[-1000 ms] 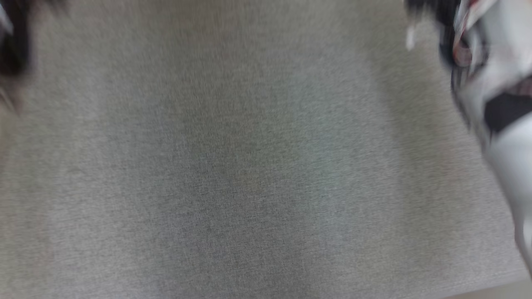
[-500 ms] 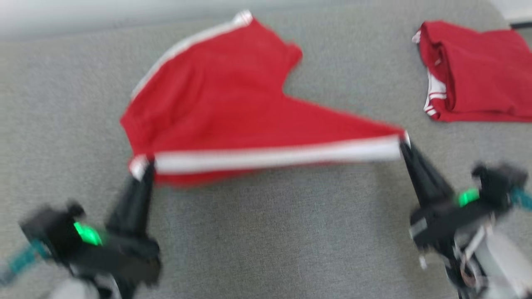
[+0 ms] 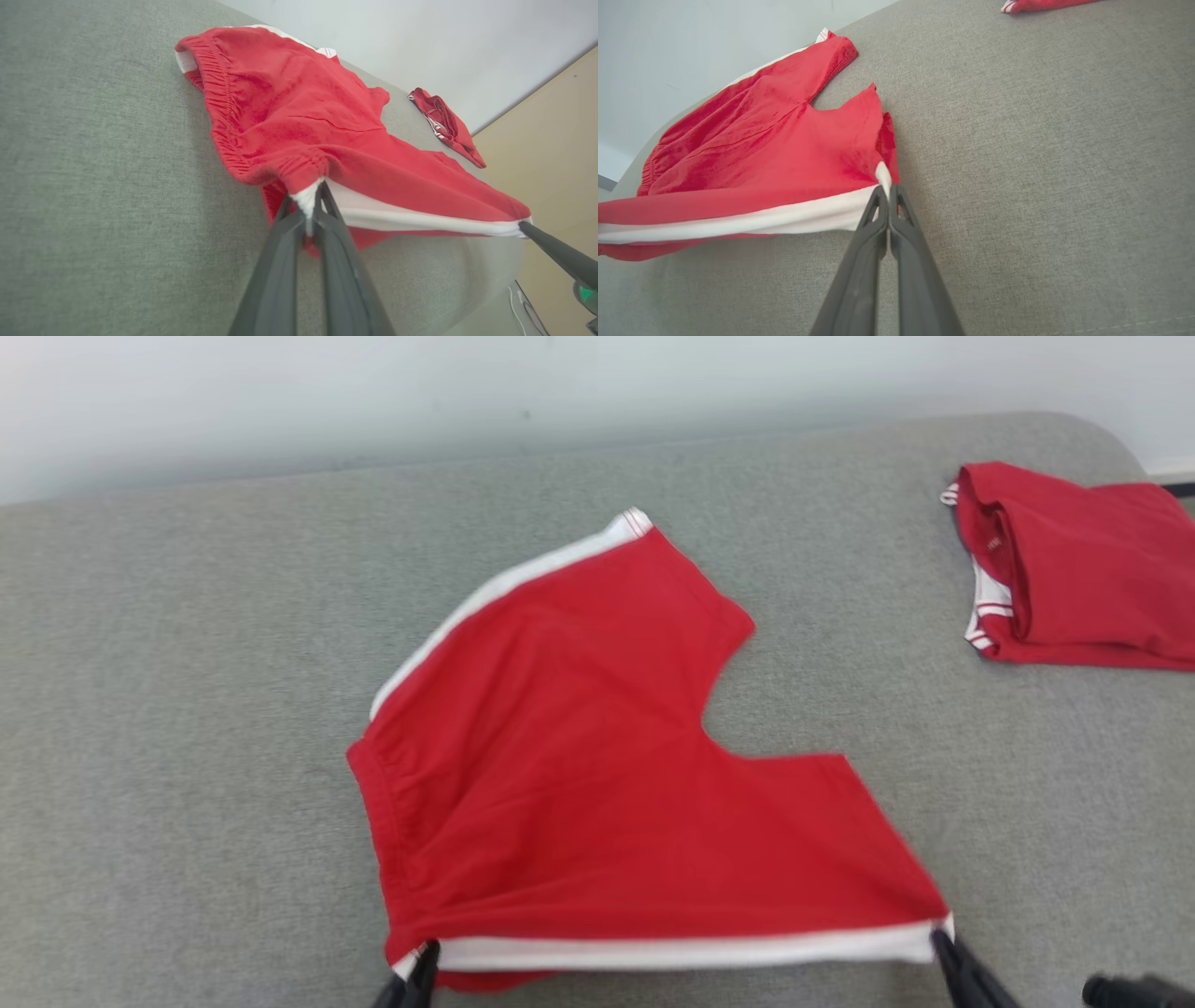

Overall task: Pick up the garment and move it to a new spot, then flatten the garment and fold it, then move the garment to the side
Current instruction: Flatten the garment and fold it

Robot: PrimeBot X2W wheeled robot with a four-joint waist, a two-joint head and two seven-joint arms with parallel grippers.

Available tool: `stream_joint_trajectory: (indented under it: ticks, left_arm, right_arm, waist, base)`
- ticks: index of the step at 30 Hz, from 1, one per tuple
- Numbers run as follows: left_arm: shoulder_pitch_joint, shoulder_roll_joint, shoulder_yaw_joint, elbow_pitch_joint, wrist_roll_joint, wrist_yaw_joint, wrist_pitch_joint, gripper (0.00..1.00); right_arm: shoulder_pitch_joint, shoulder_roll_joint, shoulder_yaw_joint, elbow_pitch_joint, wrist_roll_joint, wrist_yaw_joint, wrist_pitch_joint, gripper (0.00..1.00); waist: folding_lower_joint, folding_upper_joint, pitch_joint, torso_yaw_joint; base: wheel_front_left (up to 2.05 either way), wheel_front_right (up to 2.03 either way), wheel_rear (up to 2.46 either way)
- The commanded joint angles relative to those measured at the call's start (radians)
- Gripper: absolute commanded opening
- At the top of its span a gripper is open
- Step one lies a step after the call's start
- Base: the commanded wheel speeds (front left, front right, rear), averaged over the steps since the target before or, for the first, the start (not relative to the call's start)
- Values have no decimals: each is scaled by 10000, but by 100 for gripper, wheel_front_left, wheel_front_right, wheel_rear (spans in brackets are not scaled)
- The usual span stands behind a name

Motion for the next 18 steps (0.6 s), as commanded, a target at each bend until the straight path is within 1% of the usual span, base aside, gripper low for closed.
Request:
stream_joint_trajectory:
  ticks: [1,2,3,5,10,14,18]
  left_arm:
    - [128,-93,72,56,59,-42,-13,0]
    - [243,-159,107,161,135,-102,-13,0]
    - [359,-329,163,296,257,-274,-12,0]
    - [393,-482,212,438,438,-432,-9,0]
    - [54,-805,564,558,771,-762,-7,0]
    - [-480,-1036,696,638,1052,-1034,-7,0]
    - [-1422,-1371,606,897,1236,-1268,-7,0]
  right_arm:
    - [169,62,-62,-71,-105,-30,54,0]
    - [374,166,-138,-180,-200,-30,121,0]
    - [644,370,-274,-312,-293,-30,201,0]
    - [753,481,-361,-366,-379,-30,292,0]
    - [169,542,-790,-583,-311,-30,261,0]
    - [-1003,153,-888,-529,-409,-30,404,0]
    - [-2639,-311,-510,-248,-628,-30,689,0]
  waist:
    - [2,2,-143,167]
    - [2,2,-168,202]
    - [2,2,-219,281]
    - [2,2,-262,332]
    - [2,2,-305,487]
    - [2,2,-160,637]
    - [2,2,93,983]
  base:
    - [0,0,0]
    - [0,0,0]
    - [0,0,0]
    - [0,0,0]
    - [0,0,0]
    - [0,0,0]
    - [0,0,0]
